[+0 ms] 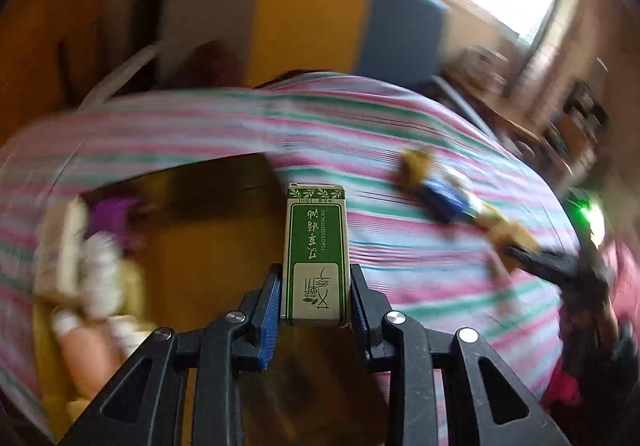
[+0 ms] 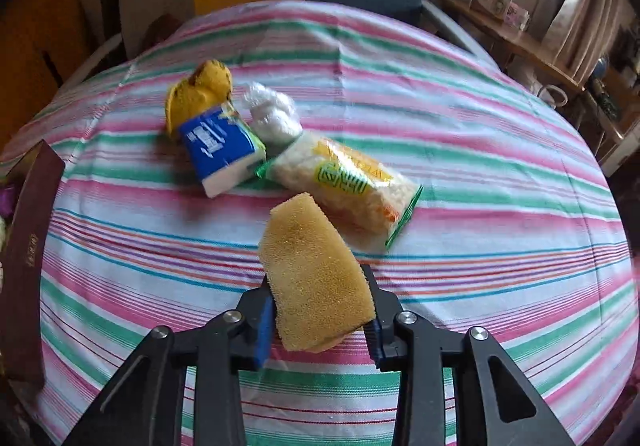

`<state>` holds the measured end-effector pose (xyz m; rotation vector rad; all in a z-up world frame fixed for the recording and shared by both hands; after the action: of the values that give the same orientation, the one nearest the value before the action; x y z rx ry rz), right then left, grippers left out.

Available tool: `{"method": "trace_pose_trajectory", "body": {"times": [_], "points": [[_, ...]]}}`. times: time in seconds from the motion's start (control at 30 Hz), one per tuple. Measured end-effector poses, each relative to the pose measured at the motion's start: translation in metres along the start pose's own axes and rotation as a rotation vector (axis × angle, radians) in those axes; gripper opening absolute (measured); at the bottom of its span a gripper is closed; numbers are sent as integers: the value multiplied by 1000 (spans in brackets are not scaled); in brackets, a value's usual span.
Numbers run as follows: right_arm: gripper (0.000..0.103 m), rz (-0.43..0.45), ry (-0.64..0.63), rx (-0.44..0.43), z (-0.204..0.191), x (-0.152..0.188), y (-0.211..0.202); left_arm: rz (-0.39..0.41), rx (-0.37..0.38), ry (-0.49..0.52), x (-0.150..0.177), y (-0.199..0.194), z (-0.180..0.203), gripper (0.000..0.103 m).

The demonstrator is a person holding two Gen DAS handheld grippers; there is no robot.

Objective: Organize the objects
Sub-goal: 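Place the green box in the tray with the left tool while the right tool grasps the yellow sponge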

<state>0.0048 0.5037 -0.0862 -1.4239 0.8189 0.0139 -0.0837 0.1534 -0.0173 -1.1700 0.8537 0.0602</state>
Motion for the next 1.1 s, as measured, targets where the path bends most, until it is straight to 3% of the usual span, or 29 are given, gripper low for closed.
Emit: {"method": "trace_pose_trajectory", "body": {"times": [0.17,0.3,0.67,0.77,0.93,1.1], "points": [[37,27,1,-19,-5,-1,-5,-42,-71,-137,-1,15,-72,30],[37,28,-9,-22,-7,-1,-2,-75,-101,-158,-3,32,-94,30],[37,34,-21,-25,-10,1,-2,-155,-223,-163,-9,78,-122,31],[37,36,-25,-27,-11,0,-2,-175,-225,-174,-8,86,-125,34],[37,38,-22,-30,-10,-1,-1,-129,-207,-152,-11,71,-119,51],[37,48,-15,-34,-9,-1,-3,-78,-226,-118,-11,39,-107,53]]}}
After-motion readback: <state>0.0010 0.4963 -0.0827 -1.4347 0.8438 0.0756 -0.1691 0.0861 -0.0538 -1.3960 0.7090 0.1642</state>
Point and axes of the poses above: each gripper's, at about its wrist camera, not at the fingertips, and y roughly the way its jaws point, z to its right, x to its underside, the point moved 1 cm from there along y, roughly the way its jaws point, and after that the axes turned 10 degrees about y, right-handed, at the moved point
